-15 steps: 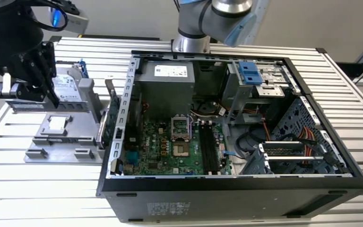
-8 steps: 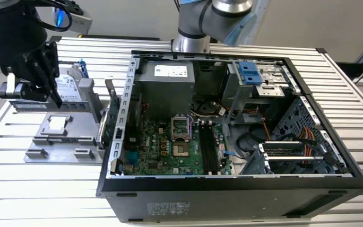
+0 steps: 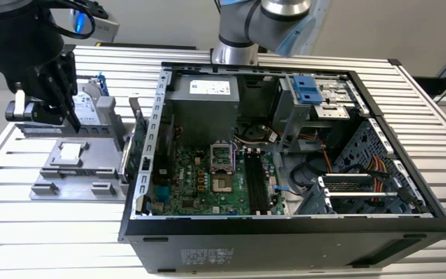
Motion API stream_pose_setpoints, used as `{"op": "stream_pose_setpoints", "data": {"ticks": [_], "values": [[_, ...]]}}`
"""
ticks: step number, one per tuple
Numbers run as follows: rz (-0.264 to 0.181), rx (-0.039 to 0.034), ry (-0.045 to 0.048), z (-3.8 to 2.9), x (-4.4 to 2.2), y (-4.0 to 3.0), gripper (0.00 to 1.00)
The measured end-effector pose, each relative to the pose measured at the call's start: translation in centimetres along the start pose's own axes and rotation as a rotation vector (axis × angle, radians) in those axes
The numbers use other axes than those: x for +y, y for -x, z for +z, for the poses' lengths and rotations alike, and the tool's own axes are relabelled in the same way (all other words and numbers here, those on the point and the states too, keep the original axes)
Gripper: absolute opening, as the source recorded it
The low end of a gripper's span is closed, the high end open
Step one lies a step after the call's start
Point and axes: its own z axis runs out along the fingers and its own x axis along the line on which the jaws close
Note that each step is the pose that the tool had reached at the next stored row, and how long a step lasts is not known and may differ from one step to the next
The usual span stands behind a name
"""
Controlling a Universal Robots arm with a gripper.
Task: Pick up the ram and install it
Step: 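Pick up the ram and move it above insertion slot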
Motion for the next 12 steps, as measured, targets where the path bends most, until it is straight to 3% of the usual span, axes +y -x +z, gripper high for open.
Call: {"op": "stream_pose_setpoints", "data": {"ticks": [12], "values": [[0.0, 0.0001, 0.0003, 0.0, -0.89, 0.01, 0.0]]}}
